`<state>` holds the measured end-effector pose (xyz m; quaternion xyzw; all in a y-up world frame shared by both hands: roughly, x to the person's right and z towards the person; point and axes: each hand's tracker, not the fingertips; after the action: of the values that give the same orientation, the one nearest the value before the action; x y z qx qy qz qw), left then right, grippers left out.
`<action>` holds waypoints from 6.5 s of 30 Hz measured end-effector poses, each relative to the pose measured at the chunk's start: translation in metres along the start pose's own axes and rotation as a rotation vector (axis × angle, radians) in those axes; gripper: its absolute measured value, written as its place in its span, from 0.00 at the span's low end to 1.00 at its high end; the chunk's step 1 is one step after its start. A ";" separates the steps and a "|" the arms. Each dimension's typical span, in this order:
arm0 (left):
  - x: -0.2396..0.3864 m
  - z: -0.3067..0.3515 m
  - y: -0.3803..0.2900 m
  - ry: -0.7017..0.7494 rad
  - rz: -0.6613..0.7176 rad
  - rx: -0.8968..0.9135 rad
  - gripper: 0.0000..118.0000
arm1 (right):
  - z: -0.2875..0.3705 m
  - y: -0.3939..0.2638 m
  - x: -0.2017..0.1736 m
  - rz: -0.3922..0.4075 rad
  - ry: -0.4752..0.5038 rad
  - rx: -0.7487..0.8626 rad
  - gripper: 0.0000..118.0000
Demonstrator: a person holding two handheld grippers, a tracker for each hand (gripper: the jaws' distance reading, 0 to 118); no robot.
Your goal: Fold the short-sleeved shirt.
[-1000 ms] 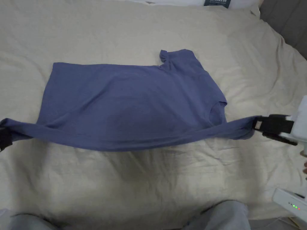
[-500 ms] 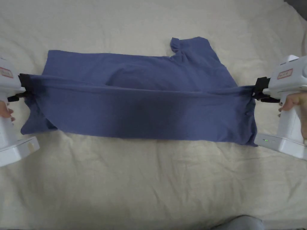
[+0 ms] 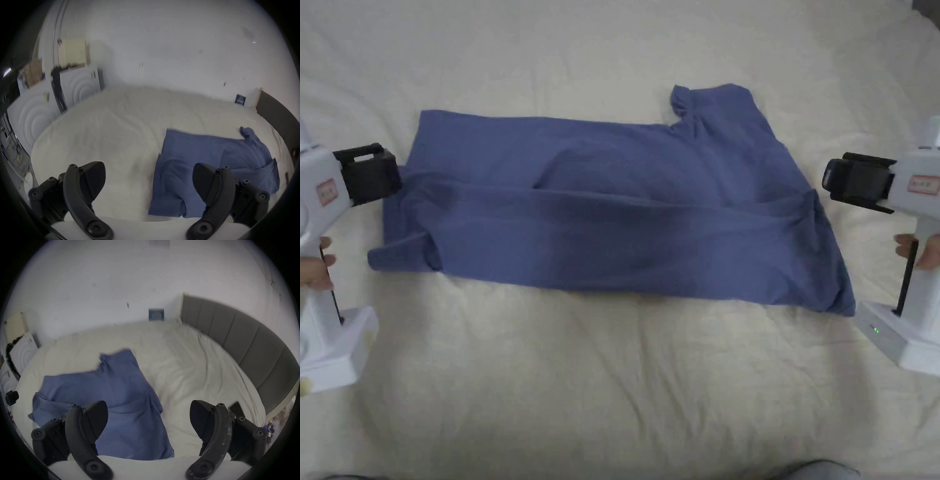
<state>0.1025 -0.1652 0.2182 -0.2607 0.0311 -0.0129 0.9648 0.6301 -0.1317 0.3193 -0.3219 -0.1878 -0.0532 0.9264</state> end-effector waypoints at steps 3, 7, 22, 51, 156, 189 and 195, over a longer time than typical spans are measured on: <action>0.002 0.055 -0.011 0.027 -0.075 0.151 1.00 | 0.063 -0.023 -0.007 0.010 0.040 0.198 0.98; 0.007 0.110 -0.032 -0.012 -0.136 0.240 1.00 | 0.127 -0.062 -0.023 0.042 0.055 0.347 1.00; 0.012 0.195 -0.072 -0.145 -0.112 0.297 0.00 | 0.220 -0.125 -0.048 0.079 0.142 0.458 0.02; 0.013 -0.067 -0.044 -0.053 -0.117 -0.523 0.76 | 0.140 -0.118 -0.051 0.055 0.106 0.222 0.01; 0.018 0.065 0.015 -0.236 -0.075 -0.038 0.70 | 0.155 -0.088 -0.091 0.064 0.240 0.382 0.02; -0.019 -0.168 0.026 -0.183 0.000 -0.428 0.01 | -0.021 0.018 -0.057 0.037 0.187 0.022 0.02; -0.028 -0.142 0.032 -0.211 0.010 -0.379 0.01 | -0.124 0.047 -0.044 0.023 0.101 -0.294 1.00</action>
<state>0.0654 -0.2077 0.0812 -0.4370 -0.0671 0.0255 0.8966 0.6387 -0.1724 0.1859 -0.4532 -0.1274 -0.0859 0.8781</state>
